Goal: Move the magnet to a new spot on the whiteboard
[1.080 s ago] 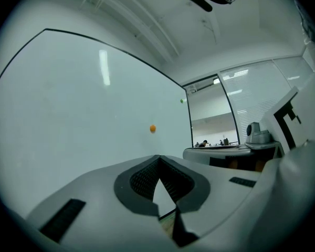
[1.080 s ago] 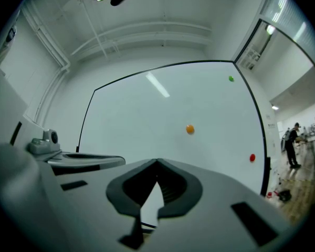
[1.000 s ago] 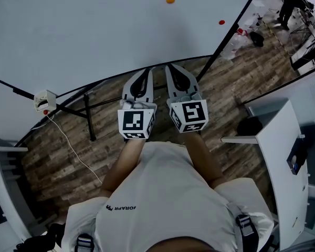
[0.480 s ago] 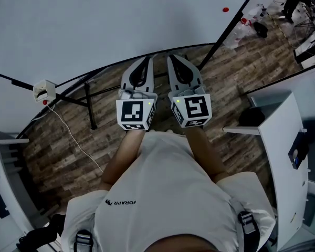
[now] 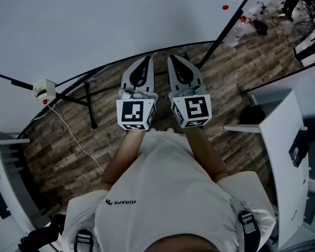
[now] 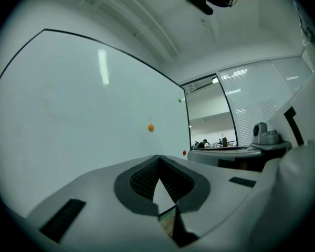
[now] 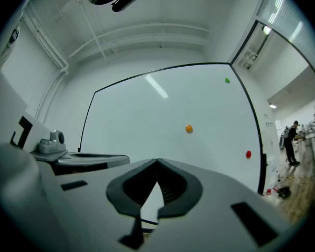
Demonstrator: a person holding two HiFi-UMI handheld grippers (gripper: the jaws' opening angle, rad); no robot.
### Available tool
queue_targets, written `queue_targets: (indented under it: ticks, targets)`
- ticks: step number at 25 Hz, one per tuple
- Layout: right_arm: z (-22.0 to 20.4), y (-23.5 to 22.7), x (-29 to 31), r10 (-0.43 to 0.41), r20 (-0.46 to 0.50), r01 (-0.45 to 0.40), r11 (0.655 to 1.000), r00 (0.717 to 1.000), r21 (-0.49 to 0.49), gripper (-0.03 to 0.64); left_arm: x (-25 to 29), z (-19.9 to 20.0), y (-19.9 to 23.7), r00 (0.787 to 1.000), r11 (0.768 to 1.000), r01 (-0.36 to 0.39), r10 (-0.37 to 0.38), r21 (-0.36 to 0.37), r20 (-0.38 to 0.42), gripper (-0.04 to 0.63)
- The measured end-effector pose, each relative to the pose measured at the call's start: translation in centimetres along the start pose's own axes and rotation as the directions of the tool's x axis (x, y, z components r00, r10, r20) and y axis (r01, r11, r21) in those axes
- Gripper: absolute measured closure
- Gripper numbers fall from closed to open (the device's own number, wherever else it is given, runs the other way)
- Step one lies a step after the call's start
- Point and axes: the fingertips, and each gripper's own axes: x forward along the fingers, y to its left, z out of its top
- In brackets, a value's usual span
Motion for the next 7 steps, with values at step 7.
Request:
queue_targets:
  ticks: [7]
  targets:
    - [0.05, -0.21, -0.22, -0.003, 0.000, 0.003, 1.000, 1.000, 0.002, 0.603, 0.23, 0.23, -0.24, 1.000, 1.000, -0.002, 0.002, -0.005, 0.003, 0.592]
